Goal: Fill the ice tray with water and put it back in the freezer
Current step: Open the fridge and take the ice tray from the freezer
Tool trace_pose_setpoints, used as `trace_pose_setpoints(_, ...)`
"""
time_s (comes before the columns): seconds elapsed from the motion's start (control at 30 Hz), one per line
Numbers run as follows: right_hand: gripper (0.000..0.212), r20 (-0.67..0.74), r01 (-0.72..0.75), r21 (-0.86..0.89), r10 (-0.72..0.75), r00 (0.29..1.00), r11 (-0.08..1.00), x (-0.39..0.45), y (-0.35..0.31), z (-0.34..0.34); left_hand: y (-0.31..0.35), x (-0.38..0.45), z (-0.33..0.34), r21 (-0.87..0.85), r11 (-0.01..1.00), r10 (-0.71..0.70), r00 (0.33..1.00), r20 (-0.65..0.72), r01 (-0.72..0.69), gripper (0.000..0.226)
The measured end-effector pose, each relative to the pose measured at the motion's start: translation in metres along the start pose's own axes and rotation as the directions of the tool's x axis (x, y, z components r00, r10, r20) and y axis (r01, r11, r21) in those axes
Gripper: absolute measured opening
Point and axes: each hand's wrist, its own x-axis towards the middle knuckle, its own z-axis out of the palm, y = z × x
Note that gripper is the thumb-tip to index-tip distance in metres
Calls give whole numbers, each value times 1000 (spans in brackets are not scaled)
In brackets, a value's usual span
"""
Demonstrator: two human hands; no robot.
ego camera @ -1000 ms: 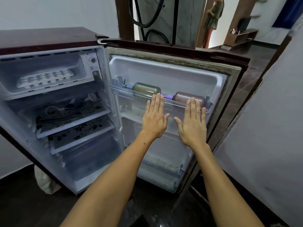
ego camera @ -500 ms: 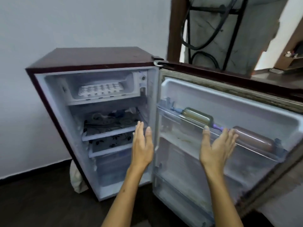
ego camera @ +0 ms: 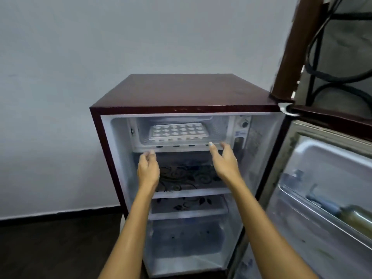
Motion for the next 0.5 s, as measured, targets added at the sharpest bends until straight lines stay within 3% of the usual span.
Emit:
trace_pose_setpoints(0.1,66,22,-41,4,41,999,999,51,5,23,-3,40,7,54,998,32,999,-4,-31,44)
trace_pose_setpoints(0.27,51,-36,26,1,-26,999,1000,115,20,50,-4,102,23,223,960,166,985,41,-171,42)
trace_pose_setpoints(0.5,42,-77,19,-28,-21,997,999,183,25,71,-8,151,39,314,933,173,985,30,-173,49)
